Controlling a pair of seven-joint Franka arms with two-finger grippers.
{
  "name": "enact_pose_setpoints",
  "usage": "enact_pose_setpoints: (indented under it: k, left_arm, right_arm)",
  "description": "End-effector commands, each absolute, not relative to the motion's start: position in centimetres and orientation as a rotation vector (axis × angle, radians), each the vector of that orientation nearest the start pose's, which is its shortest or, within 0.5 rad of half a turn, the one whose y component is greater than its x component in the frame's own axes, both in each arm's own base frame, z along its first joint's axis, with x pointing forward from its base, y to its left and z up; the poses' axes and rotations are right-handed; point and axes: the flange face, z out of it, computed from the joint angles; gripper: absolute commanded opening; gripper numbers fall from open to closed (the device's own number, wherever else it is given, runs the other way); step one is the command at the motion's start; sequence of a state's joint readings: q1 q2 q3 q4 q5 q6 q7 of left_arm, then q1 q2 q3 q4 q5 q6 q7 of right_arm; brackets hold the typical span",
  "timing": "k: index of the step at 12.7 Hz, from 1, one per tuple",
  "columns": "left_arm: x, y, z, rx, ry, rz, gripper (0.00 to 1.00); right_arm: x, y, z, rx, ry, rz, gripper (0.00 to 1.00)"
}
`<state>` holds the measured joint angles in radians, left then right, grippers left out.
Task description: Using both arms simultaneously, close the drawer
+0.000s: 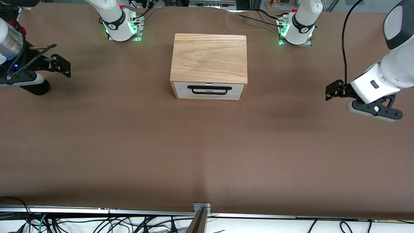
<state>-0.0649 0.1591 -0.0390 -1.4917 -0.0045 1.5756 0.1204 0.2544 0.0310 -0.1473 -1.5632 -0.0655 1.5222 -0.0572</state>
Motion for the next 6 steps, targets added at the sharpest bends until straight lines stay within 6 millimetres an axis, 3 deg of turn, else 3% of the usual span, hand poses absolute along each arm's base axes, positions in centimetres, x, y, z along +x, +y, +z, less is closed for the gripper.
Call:
enact_pose_setpoints:
  k: [1, 6]
  left_arm:
    - [55.6, -6.0, 57.4, -3.149, 0.211, 0.04, 1.0]
    - [55.1, -6.3, 58.1, -3.139, 0.199, 0.095, 1.0]
  right_arm:
    - [55.2, 5.8, 60.7, -3.185, -0.288, 0.113, 1.0]
    - [55.4, 5.9, 61.8, -3.187, -0.272, 0.078, 1.0]
